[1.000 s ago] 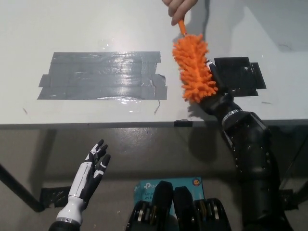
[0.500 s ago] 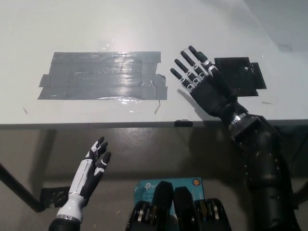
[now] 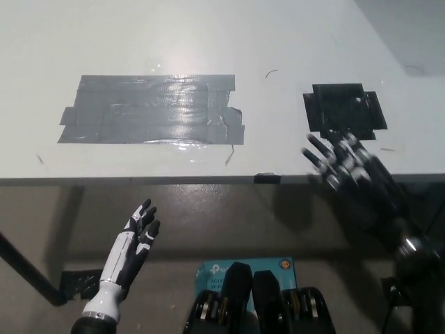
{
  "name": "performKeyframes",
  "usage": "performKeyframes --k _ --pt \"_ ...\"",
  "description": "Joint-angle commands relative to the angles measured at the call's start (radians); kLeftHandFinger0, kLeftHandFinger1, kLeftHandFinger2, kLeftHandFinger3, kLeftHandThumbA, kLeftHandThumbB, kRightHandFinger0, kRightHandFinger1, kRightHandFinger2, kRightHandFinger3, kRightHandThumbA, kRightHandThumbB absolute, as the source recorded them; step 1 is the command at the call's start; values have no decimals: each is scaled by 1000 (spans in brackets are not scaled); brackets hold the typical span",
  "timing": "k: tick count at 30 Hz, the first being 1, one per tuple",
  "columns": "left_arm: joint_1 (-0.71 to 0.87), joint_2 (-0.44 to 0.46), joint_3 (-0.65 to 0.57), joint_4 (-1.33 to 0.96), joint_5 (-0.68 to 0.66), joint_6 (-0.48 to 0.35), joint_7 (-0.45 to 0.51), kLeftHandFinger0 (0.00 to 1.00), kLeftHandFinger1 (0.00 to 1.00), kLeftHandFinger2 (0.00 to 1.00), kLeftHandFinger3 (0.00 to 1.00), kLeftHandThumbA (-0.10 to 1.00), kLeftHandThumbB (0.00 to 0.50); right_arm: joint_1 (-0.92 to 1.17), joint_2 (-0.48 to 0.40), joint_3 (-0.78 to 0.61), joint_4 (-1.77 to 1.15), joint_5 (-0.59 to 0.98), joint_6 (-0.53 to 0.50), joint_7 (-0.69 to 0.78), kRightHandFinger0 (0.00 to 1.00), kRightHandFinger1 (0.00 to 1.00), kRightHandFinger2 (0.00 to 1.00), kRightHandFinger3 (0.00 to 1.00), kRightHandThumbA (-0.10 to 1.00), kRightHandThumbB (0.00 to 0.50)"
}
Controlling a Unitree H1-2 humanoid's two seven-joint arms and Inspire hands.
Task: An orange duster is kept infront of the robot in the middle of the table and the robot extends its right arm to grab the duster, picks it up and hands it to a person
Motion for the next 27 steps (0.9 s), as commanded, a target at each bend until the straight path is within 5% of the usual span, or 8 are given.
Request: performKeyframes --k 1,7,12,17,27 --pt "30 9 -7 -12 1 -29 -9 905 1000 1000 1000 879 118 197 -75 91 -312 -220 -274 75 1000 1000 1000 1000 788 377" --pt "68 0 -11 -2 -5 -56 -7 920 1000 1000 1000 881 154 278 -101 160 -204 -540 -492 -60 1000 1000 1000 1000 893 348" --pt "98 -7 -19 -13 1 -79 -5 973 1000 1000 1000 936 202 308 -112 188 -29 -772 -673 -220 1000 1000 1000 1000 830 283" --pt "108 -6 -21 -44 23 -89 7 1000 1000 1000 1000 982 223 308 -84 178 61 -722 -702 -242 1000 1000 1000 1000 1000 304" --pt "154 6 -7 -111 -24 -97 -17 1000 1000 1000 1000 993 207 312 -59 174 71 -665 -686 -233 1000 1000 1000 1000 1000 258"
